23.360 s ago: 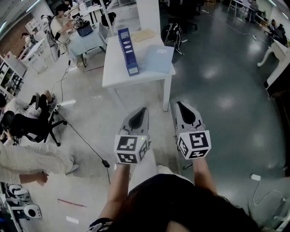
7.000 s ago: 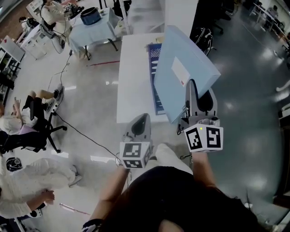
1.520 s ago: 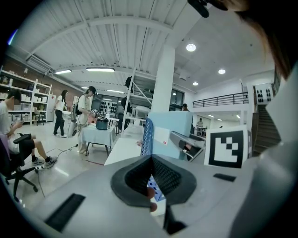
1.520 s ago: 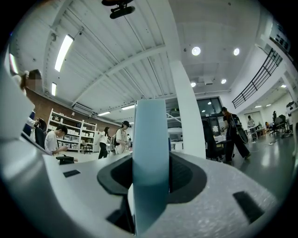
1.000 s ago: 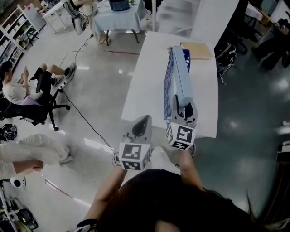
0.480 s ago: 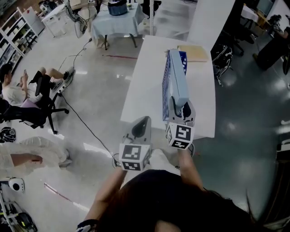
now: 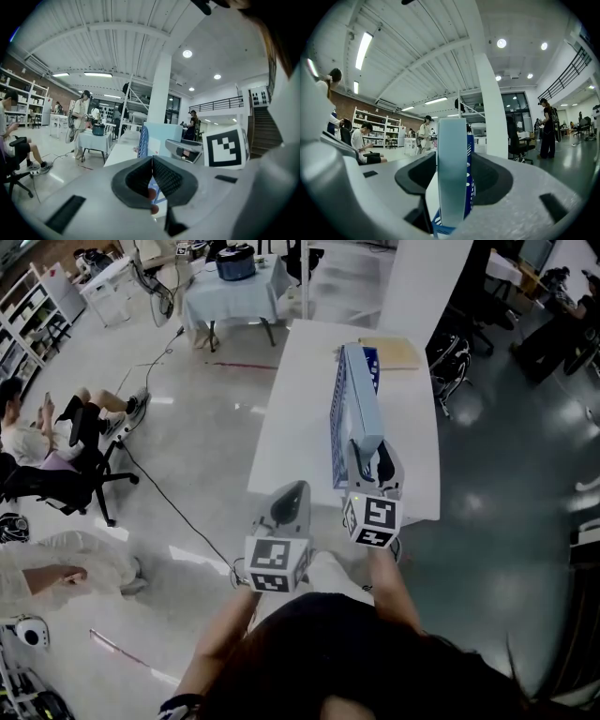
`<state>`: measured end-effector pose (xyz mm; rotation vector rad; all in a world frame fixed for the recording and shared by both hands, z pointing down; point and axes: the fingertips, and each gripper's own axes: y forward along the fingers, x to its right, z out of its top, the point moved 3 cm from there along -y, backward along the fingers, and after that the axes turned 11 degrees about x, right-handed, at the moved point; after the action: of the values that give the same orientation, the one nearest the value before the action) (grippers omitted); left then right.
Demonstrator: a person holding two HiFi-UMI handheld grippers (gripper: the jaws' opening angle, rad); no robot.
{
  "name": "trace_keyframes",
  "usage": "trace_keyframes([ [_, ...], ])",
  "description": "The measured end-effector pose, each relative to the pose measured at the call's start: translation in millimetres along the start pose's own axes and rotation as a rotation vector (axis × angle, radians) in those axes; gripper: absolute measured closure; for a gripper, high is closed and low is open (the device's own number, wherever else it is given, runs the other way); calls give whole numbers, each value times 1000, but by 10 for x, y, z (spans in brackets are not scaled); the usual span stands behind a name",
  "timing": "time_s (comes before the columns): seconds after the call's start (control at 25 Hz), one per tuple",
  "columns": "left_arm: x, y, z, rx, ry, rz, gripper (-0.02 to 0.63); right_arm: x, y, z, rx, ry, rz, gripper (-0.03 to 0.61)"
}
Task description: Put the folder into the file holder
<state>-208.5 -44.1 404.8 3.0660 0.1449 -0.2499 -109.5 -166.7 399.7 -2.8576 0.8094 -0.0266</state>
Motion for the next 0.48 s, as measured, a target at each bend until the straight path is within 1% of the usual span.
trace_keyframes([
  [0.28, -35, -89, 45, 60, 44, -23, 607, -1, -204, 125, 22, -12, -35, 376],
  [0.48, -4, -191, 78, 49, 35, -52, 607, 8, -379, 205, 34, -25, -66, 376],
])
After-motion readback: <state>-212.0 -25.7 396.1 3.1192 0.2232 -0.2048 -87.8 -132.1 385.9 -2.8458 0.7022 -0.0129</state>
